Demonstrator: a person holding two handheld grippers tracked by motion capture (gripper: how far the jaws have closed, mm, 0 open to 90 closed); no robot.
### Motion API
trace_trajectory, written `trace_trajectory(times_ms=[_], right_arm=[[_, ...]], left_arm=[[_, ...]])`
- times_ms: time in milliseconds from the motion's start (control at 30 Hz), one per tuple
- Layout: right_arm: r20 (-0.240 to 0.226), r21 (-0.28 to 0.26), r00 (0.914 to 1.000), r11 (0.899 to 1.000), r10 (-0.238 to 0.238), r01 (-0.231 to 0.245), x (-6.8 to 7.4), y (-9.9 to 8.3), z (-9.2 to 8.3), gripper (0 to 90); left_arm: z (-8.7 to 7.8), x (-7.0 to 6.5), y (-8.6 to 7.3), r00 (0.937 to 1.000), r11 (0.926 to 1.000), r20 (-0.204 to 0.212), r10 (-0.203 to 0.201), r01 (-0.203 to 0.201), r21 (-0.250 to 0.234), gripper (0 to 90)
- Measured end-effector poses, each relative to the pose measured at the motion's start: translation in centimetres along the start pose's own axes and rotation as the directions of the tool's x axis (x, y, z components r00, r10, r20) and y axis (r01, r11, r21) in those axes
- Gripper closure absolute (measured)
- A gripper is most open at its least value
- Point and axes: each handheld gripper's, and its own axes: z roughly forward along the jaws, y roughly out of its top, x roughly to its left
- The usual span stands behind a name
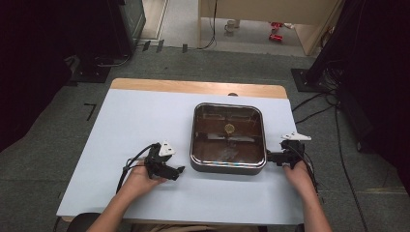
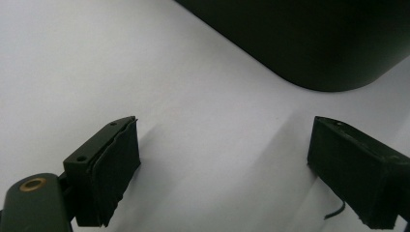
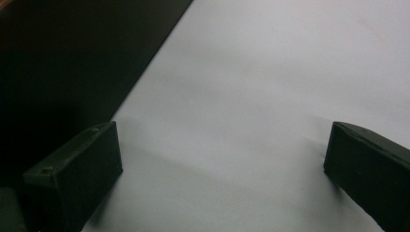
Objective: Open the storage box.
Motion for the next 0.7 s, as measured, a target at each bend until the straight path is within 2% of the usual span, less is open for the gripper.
trace_trajectory(times_ms=[233,333,367,600,633,667,700], right_arm=[[0.000,0.000,1.0000,1.000,0.000,0.000,0.0,0.0,0.0,0.0],[0.000,0.000,1.0000,1.000,0.000,0.000,0.0,0.0,0.0,0.0],[0.000,0.000,1.0000,1.000,0.000,0.000,0.0,0.0,0.0,0.0],[0.000,0.001,1.0000,1.000,0.000,0.000,0.0,0.0,0.0,0.0],[0.000,0.001,1.0000,1.000,0.000,0.000,0.0,0.0,0.0,0.0],[0.000,0.001,1.0000,1.000,0.000,0.000,0.0,0.0,0.0,0.0],[0.000,0.001,1.0000,1.000,-0.001,0.001,0.0,0.0,0.0,0.0]], left_arm=[[-0.1,-0.1,0.6,1.0000,0.9990,0.002,-0.009,0.009,0.044,13.8],[-0.2,-0.1,1.0,0.9999,0.9972,0.014,-0.002,0.001,0.075,16.4],[-0.3,0.0,1.2,0.9997,0.9968,0.023,0.003,-0.005,0.080,23.4],[-0.8,0.5,1.6,0.9972,0.9969,0.072,-0.021,0.015,0.077,27.4],[-1.2,0.8,1.8,0.9932,0.9973,0.108,-0.042,0.035,0.064,29.6],[-1.2,0.8,1.8,0.9932,0.9973,0.108,-0.042,0.035,0.064,29.8],[-1.4,1.1,2.0,0.9900,0.9968,0.126,-0.062,0.055,0.057,29.8]])
